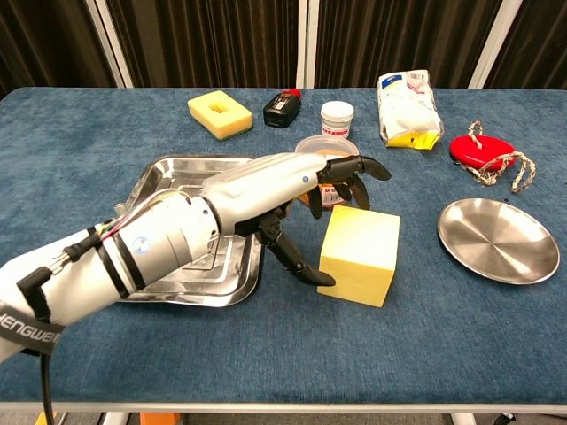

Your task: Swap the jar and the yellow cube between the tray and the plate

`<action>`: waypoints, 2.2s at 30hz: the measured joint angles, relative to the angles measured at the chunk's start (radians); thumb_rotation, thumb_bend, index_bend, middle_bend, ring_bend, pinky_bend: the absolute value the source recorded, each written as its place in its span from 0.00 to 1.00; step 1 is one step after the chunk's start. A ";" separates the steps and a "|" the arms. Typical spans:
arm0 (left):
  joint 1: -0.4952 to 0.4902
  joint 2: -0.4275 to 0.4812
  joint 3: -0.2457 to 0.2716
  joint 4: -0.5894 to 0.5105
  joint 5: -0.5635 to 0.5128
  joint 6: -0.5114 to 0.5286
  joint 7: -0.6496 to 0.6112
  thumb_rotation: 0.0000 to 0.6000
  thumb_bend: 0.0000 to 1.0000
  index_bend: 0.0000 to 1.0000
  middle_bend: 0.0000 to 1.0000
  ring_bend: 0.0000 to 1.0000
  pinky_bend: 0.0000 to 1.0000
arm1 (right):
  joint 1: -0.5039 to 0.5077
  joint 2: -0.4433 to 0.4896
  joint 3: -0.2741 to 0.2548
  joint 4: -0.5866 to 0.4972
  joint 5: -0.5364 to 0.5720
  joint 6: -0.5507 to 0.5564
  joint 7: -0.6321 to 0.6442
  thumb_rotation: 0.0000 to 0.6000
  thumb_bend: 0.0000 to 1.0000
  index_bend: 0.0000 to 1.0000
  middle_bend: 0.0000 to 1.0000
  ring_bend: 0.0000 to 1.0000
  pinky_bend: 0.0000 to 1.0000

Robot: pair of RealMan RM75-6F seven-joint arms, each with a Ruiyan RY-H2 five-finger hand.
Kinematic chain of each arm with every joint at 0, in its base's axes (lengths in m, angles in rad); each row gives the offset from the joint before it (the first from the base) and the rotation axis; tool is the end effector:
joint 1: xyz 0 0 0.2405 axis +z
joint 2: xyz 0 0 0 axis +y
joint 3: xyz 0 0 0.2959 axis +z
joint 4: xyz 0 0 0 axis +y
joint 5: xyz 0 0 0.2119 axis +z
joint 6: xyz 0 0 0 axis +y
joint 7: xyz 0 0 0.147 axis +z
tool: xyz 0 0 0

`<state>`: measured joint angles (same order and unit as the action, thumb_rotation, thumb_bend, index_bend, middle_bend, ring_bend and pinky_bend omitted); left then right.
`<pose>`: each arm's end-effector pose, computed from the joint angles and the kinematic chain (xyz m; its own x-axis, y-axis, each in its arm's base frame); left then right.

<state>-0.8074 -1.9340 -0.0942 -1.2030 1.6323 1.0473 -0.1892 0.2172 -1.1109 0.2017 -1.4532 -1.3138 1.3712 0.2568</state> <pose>-0.0803 0.3035 -0.1378 0.1861 0.4121 0.8919 0.7191 -0.6757 0.1621 -0.3637 -0.2683 0.2192 0.2498 0.1341 0.9590 -0.9681 0.0534 0.2448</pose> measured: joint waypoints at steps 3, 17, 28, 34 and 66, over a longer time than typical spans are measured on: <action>0.002 0.016 0.007 -0.015 0.001 0.006 -0.003 1.00 0.03 0.13 0.24 0.21 0.37 | 0.002 -0.001 0.003 -0.003 -0.002 -0.001 -0.005 1.00 0.00 0.00 0.05 0.00 0.00; 0.018 0.310 -0.119 -0.204 -0.111 0.040 0.111 1.00 0.02 0.14 0.23 0.19 0.36 | 0.016 0.008 0.020 -0.037 0.009 -0.020 -0.045 1.00 0.00 0.00 0.05 0.00 0.00; -0.135 0.190 -0.153 0.025 -0.152 -0.138 -0.054 1.00 0.00 0.11 0.14 0.09 0.27 | 0.024 -0.002 0.024 -0.021 0.027 -0.048 -0.044 1.00 0.00 0.00 0.05 0.00 0.00; -0.221 0.106 -0.142 0.195 -0.143 -0.210 -0.150 1.00 0.00 0.11 0.13 0.06 0.24 | 0.019 -0.009 0.022 0.001 0.025 -0.049 -0.025 1.00 0.00 0.00 0.05 0.00 0.00; -0.371 -0.039 -0.045 0.497 -0.090 -0.259 -0.275 1.00 0.18 0.40 0.40 0.33 0.57 | 0.023 -0.025 0.024 0.047 0.029 -0.079 0.007 1.00 0.00 0.00 0.05 0.00 0.00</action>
<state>-1.1781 -1.9727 -0.1394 -0.7059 1.5428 0.7882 -0.4642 0.2401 -1.1363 0.2257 -1.4060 -1.2845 1.2918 0.2635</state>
